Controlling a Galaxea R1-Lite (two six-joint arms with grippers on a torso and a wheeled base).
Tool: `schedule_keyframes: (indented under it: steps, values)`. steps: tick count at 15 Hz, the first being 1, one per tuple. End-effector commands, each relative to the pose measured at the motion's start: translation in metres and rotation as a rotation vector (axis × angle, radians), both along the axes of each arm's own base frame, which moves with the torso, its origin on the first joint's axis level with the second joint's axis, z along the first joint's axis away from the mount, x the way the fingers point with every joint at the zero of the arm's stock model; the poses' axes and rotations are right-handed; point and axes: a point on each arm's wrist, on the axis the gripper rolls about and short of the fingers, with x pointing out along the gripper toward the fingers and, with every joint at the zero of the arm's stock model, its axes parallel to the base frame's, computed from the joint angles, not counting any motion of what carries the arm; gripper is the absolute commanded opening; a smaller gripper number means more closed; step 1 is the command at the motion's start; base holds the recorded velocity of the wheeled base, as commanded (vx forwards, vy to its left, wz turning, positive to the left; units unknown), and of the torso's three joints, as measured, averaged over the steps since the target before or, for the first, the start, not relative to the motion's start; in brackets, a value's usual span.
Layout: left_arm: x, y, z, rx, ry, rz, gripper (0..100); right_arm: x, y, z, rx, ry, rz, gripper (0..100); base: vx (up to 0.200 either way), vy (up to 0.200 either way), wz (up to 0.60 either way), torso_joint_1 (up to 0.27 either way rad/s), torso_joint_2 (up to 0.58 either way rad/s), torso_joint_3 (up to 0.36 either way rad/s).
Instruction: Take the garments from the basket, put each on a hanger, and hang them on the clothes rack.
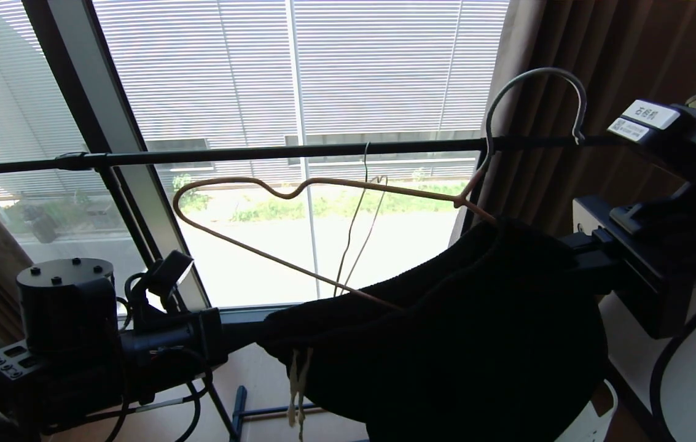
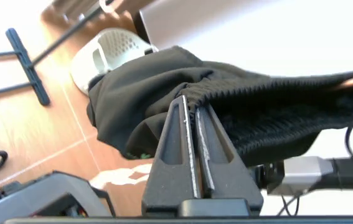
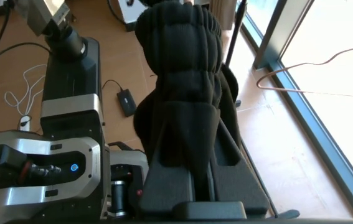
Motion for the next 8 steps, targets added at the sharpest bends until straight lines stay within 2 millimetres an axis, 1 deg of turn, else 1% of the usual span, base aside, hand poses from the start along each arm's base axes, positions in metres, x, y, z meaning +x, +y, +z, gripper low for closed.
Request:
schedule_keyframes:
  steps: [1,4,8]
  values:
    - [0.003,0.009,0.005,-0.007,-0.02,0.042,0,-0.003,-0.002,-0.005,-0.009,0.012,-0.003,0,0.0,0.0,0.0,0.0,0.0,0.0]
    - [0.01,0.012,0.011,-0.016,-0.045,0.062,0,0.0,-0.001,-0.009,-0.033,0.014,-0.023,0,0.0,0.0,0.0,0.0,0.0,0.0]
    - [0.018,0.012,0.021,-0.03,-0.083,0.073,0,-0.001,0.0,-0.024,-0.109,0.019,-0.055,0,0.0,0.0,0.0,0.0,0.0,0.0]
